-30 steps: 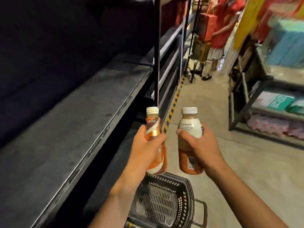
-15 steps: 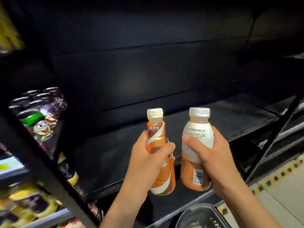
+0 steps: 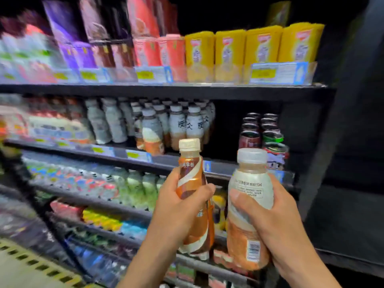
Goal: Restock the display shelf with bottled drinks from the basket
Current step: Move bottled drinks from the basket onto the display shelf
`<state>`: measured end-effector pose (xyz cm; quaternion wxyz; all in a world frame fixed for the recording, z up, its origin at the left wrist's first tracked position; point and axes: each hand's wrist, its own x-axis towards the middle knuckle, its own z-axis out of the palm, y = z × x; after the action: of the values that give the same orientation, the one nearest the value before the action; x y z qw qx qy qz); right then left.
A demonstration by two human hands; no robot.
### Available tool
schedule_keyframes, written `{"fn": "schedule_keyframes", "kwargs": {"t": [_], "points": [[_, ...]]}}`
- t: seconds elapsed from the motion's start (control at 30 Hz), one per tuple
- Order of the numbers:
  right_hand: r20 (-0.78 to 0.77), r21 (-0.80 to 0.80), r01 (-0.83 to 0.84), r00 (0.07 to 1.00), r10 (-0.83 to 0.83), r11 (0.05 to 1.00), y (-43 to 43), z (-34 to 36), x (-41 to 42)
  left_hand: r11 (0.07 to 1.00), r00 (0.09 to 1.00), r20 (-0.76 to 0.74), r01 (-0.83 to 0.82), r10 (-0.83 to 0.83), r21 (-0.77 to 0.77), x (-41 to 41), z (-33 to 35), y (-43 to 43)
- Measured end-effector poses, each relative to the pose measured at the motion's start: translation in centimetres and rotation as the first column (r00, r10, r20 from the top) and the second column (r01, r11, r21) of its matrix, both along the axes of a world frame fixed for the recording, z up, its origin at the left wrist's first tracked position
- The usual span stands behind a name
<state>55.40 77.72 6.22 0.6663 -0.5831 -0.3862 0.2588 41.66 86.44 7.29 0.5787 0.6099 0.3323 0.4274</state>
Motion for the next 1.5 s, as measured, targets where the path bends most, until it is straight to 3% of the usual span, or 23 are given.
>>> {"fn": "schedule_keyframes", "kwargs": {"t": [0.23, 0.43, 0.57, 0.77, 1.03, 1.5], "points": [[0.018, 0.017, -0.084, 0.996, 0.084, 0.996, 8.2, 0.3, -10.0, 0.997, 0.997, -0.017, -0.073, 0.073, 0.023, -9.9, 0.3, 8.7], [0.105, 0.024, 0.003, 0.994, -0.006, 1.000, 13.8, 1.5, -12.1, 0.999, 0.999, 0.028, -0.038, 0.037, 0.019, -12.6, 0.1, 15.9], [0.147, 0.055, 0.086, 0.985, -0.093, 0.995, 17.7, 1.7, -11.7, 1.000, 0.994, 0.104, 0.012, -0.013, 0.009, -12.7, 0.2, 21.8], [0.198, 0.088, 0.257, 0.942, -0.269, 0.963, 24.4, 1.6, -8.3, 0.992, 0.994, 0.066, 0.083, -0.090, 0.099, -11.2, 1.1, 29.9], [0.192, 0.101, 0.392, 0.894, -0.405, 0.914, 29.9, 2.0, -5.8, 0.994, 0.996, 0.046, 0.071, -0.076, 0.089, -9.1, 0.6, 37.8], [0.191, -0.036, 0.425, 0.891, -0.412, 0.904, 33.5, -0.1, -4.3, 0.996, 0.999, -0.005, 0.046, -0.046, 0.077, -6.5, -2.0, 44.0]]}}
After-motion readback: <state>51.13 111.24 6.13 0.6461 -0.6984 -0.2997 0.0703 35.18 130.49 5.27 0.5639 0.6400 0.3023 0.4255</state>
